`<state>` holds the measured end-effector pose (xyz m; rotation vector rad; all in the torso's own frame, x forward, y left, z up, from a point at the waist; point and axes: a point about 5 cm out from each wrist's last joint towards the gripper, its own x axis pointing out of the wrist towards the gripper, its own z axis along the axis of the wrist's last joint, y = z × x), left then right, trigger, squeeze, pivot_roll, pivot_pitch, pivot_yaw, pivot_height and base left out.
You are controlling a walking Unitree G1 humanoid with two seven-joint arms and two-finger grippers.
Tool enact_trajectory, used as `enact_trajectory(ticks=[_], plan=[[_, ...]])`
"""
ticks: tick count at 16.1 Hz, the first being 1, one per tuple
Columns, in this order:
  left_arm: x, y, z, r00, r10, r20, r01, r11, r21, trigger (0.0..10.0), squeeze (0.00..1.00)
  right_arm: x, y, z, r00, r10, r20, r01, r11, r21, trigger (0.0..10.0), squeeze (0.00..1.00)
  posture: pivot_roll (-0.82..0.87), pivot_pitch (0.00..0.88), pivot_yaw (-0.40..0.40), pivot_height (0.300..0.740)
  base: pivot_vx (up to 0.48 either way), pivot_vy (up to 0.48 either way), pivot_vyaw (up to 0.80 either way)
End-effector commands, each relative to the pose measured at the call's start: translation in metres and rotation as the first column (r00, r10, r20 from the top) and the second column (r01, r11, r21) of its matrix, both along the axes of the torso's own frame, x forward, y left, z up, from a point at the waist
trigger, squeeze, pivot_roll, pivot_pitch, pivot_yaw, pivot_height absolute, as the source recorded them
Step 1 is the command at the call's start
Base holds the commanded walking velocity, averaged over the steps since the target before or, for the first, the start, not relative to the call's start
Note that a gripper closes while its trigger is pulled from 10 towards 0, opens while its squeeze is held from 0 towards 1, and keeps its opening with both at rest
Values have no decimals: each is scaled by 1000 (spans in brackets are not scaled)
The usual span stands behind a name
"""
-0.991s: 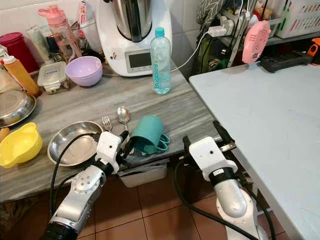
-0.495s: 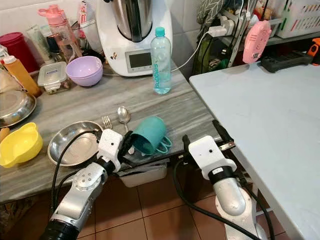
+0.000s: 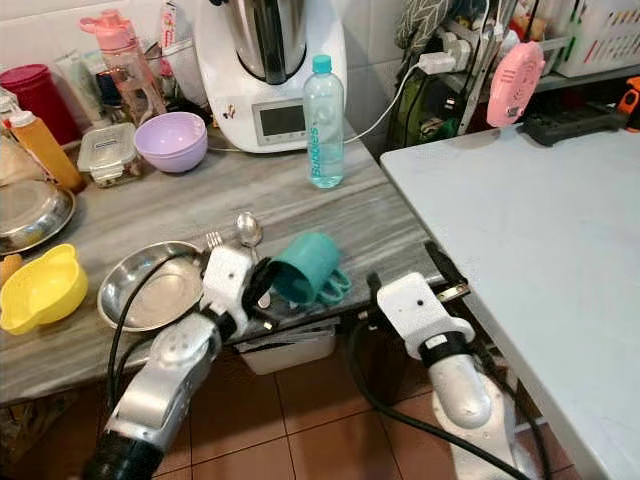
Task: Setting the table
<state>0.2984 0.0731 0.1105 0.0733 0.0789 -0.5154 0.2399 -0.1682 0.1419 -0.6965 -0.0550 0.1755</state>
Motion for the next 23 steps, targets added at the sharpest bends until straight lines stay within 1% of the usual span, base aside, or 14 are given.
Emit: enact_trajectory(ticks=[1,2,3,5,6,9,10,11,13,14,18,20,22,23], plan=[[4,-3,12,1000,-2,24,2,1000,21,0,0,2,0,0,1000,20,8,-20,997,-72,10000,0,-170,28,106,740,0,0,0],[7,-5,18,1000,-12,27,10,999,52,0,0,4,-5,-2,999,32,2,-31,987,-160,10000,0,-165,24,110,740,0,0,0],[8,-5,20,1000,-15,18,14,998,55,0,0,5,-8,-4,999,45,-7,-46,977,-209,10000,0,-164,23,112,740,0,0,0],[12,-4,25,1000,-9,-17,10,999,43,0,0,7,-10,-7,995,95,-19,-96,954,-284,10000,0,-162,19,119,740,0,0,0],[14,-4,28,999,-29,-36,31,997,69,0,0,8,-8,-8,988,150,-29,-151,929,-337,10000,0,-161,16,124,740,0,0,0],[16,-8,36,996,-81,-36,84,991,102,0,0,15,-6,-11,965,251,-74,-258,870,-419,10000,0,-158,11,128,740,0,0,0],[17,-8,38,995,-91,-43,95,990,103,0,0,19,-7,-10,959,273,-83,-281,858,-429,10000,0,-158,10,128,740,0,0,0],[17,-9,41,993,-105,-51,110,989,99,0,0,23,-8,-9,944,317,-95,-324,829,-456,10000,0,-156,8,128,740,0,0,0],[16,-10,43,991,-121,-60,126,988,91,0,0,27,-10,-9,939,330,-102,-338,819,-463,10000,0,-154,9,126,740,0,0,0],[15,-11,46,989,-126,-78,131,989,68,0,0,31,-10,-9,924,362,-120,-374,798,-473,10000,0,-152,10,123,740,0,0,0],[15,-13,50,987,-134,-88,139,989,50,0,0,35,-1,-9,892,437,-120,-435,753,-494,10000,0,-151,12,116,740,0,0,0],[15,-14,51,986,-136,-101,141,989,46,0,0,36,5,-9,876,473,-92,-448,732,-513,10000,0,-153,14,115,740,0,0,0],[14,-14,51,985,-137,-105,143,989,45,0,0,36,12,-8,864,498,-76,-464,728,-505,9098,0,-152,15,115,740,0,0,0],[14,-15,51,984,-139,-108,144,988,46,0,0,35,15,-10,857,507,-85,-477,723,-499,4980,0,-153,16,115,740,0,0,0]])
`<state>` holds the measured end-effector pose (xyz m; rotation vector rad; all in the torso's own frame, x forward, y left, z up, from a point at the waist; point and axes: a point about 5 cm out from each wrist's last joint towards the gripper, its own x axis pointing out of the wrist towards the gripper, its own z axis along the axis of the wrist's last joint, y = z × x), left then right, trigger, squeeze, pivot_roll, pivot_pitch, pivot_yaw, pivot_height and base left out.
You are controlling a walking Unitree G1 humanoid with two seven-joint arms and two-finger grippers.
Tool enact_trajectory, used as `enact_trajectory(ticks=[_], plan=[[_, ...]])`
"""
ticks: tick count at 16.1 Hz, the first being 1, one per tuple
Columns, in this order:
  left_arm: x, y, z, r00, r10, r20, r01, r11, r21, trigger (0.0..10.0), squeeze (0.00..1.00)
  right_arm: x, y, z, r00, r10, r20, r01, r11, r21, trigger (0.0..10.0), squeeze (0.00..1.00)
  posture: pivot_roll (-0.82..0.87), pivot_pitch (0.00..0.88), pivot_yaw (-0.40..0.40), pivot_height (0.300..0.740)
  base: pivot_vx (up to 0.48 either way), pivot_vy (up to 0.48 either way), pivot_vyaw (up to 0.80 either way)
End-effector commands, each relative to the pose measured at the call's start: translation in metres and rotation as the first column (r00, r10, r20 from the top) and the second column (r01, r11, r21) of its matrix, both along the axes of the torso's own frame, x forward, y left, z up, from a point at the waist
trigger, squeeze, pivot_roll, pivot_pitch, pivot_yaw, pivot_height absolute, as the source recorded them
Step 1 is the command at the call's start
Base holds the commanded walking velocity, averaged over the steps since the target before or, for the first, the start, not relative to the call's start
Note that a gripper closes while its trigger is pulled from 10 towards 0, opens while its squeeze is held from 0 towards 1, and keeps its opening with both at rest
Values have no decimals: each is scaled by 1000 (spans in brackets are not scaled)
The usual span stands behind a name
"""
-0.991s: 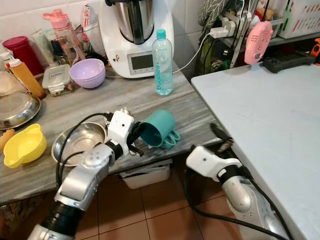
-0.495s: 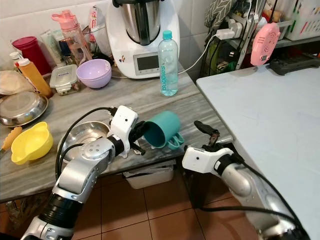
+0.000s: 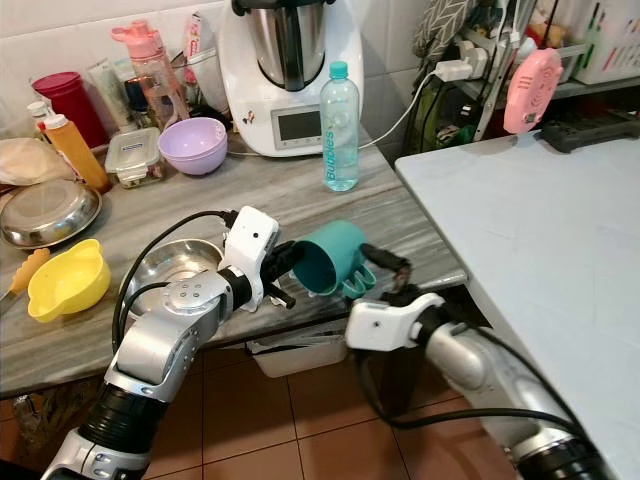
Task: Setting the table
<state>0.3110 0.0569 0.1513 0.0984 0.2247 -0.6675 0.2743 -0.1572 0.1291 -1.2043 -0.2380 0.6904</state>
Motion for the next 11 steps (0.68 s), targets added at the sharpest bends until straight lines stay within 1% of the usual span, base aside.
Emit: enact_trajectory(ticks=[1,2,4,7,8,11], plan=[[1,1,10,999,4,32,-3,1000,-5,0,0,-2,7,0,999,35,4,-35,999,-7,1765,0,-151,16,114,740,0,0,0],[1,0,10,1000,3,28,-3,1000,-4,0,0,-5,7,-5,999,38,0,-38,999,-8,0,0,-153,17,114,740,0,0,0],[1,1,9,1000,3,24,-3,1000,-4,0,0,-7,6,-8,999,39,14,-39,999,-19,0,0,-156,19,116,740,0,0,0],[1,-1,10,1000,0,14,0,1000,-9,0,0,-10,6,-8,994,53,94,-47,997,-61,0,0,-160,19,118,740,0,0,0],[2,-1,9,1000,2,10,-2,1000,-8,0,0,-8,2,-7,989,38,144,-27,997,-78,0,0,-159,20,117,740,0,0,0],[2,0,9,1000,6,5,-6,1000,-8,0,0,-7,-6,-8,981,11,193,8,995,-97,0,0,-160,20,116,740,0,0,0]])
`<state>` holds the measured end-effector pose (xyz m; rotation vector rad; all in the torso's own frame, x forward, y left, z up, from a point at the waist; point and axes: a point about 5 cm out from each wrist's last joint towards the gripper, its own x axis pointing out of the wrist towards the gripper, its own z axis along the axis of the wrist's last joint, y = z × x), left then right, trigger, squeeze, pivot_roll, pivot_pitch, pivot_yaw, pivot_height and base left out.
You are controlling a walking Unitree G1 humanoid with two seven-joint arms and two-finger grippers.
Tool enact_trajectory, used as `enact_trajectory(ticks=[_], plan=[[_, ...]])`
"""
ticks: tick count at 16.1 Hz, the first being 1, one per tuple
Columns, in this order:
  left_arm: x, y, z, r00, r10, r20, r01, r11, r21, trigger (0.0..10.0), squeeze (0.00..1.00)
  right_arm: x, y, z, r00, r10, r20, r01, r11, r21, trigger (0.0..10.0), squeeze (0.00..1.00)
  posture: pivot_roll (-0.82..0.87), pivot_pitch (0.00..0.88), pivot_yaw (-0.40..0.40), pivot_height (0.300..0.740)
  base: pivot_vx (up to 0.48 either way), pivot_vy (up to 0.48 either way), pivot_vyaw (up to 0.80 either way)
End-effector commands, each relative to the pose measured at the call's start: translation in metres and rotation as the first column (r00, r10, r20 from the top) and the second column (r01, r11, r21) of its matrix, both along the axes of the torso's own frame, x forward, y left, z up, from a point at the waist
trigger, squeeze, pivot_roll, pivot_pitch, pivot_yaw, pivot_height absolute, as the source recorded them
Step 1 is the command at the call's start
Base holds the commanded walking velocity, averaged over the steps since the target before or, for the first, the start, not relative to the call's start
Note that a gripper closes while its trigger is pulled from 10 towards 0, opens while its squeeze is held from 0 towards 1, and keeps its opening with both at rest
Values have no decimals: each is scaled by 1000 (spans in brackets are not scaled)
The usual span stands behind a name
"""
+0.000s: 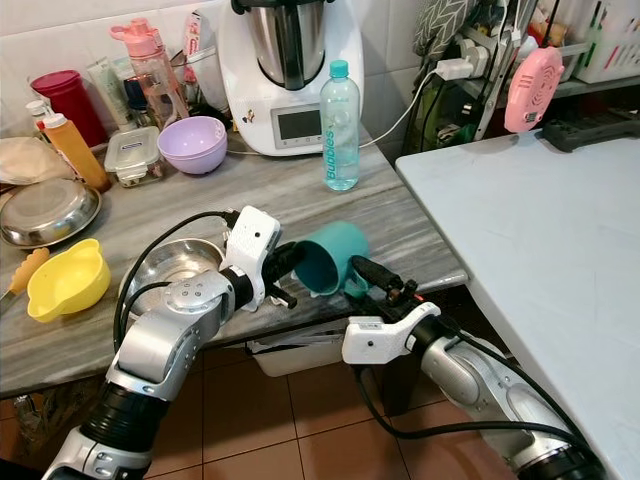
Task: Setting the table
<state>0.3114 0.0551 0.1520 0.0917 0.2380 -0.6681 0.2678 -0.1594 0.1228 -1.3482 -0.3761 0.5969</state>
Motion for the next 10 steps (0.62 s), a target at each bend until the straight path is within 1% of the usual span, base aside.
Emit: enact_trajectory(ticks=[1,4,5,8,10], plan=[[1,1,8,1000,5,18,-5,1000,-6,0,0,-1,-5,-2,1000,-18,24,18,1000,-19,0,0,-159,20,115,740,0,0,0],[2,1,9,1000,6,17,-5,1000,-8,0,0,-2,-13,-1,990,-86,112,88,996,-14,0,0,-161,19,116,740,0,0,0],[2,2,8,1000,8,16,-8,1000,-8,0,0,-3,-15,-1,986,-106,125,108,994,-9,0,0,-162,19,118,740,0,0,0],[2,0,9,1000,4,12,-4,1000,-15,0,0,-5,-16,-9,986,-123,117,124,992,-3,0,0,-163,20,120,740,0,0,0],[2,-1,9,1000,1,7,-1,1000,-22,0,0,-4,-19,-10,983,-127,132,130,991,-12,0,0,-165,21,122,740,0,0,0]])
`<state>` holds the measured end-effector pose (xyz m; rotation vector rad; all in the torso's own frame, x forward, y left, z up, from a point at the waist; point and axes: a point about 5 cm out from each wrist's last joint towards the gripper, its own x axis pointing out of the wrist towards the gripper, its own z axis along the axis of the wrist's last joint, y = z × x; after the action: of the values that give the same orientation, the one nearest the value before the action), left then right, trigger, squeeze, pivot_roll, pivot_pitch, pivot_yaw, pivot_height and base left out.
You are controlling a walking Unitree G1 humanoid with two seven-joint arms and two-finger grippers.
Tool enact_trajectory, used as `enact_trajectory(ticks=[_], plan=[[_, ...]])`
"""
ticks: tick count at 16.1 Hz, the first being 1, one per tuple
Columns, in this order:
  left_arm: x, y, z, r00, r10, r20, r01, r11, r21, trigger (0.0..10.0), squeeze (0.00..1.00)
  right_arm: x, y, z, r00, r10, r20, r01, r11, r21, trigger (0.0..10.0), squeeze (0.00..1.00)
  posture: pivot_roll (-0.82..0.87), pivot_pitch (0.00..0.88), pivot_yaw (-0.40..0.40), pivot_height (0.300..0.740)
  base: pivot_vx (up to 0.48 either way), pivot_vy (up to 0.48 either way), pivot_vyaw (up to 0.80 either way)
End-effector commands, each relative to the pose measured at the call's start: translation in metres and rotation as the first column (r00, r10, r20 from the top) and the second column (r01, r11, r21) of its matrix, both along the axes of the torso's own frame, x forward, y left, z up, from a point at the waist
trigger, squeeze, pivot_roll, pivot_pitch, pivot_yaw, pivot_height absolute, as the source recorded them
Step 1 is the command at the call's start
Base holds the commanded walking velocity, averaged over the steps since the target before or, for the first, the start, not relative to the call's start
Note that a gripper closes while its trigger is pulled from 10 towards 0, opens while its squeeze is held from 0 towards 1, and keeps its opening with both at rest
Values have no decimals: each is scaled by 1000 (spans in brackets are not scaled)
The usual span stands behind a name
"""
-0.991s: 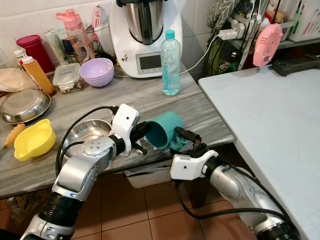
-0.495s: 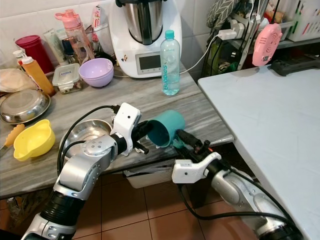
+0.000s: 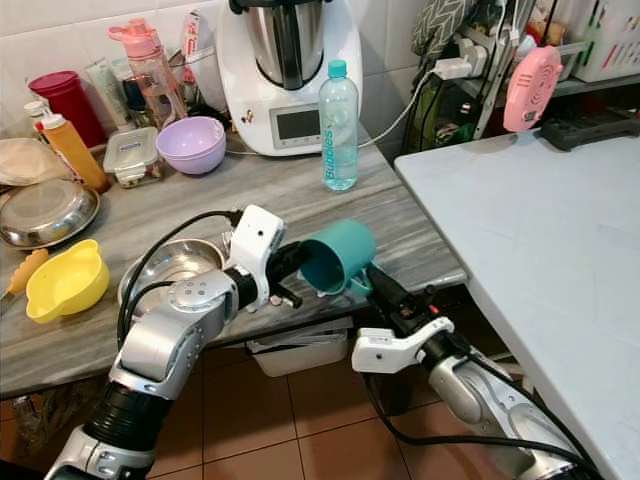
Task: Setting the table
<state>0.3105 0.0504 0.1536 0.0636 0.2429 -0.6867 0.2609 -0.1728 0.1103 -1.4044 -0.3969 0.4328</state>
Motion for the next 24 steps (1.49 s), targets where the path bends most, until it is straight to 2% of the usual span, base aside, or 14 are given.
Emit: enact_trajectory(ticks=[1,10,11,12,20,24], plan=[[2,3,8,1000,13,20,-13,1000,1,0,0,5,-7,3,999,-27,19,27,1000,-15,0,0,-164,21,123,740,0,0,0],[-1,2,6,1000,-4,21,4,1000,10,0,0,22,-3,11,997,15,78,-12,999,-37,0,0,-149,9,124,740,0,0,0],[-1,1,7,1000,-17,17,17,1000,-7,10000,0,22,-3,12,996,15,83,-12,999,-36,0,0,-149,7,126,740,0,0,0],[-1,0,9,999,-17,29,18,999,-28,10000,1000,22,-3,12,996,14,85,-11,999,-33,0,0,-150,5,128,740,0,0,0],[-6,-6,16,993,-80,88,84,996,-40,10000,1000,22,-6,12,996,5,87,-3,1000,-25,0,0,-150,9,130,740,0,0,0],[-9,-10,23,976,-116,186,124,992,-32,10000,1000,24,-6,13,996,3,88,-1,1000,-22,0,0,-150,6,129,740,0,0,0]])
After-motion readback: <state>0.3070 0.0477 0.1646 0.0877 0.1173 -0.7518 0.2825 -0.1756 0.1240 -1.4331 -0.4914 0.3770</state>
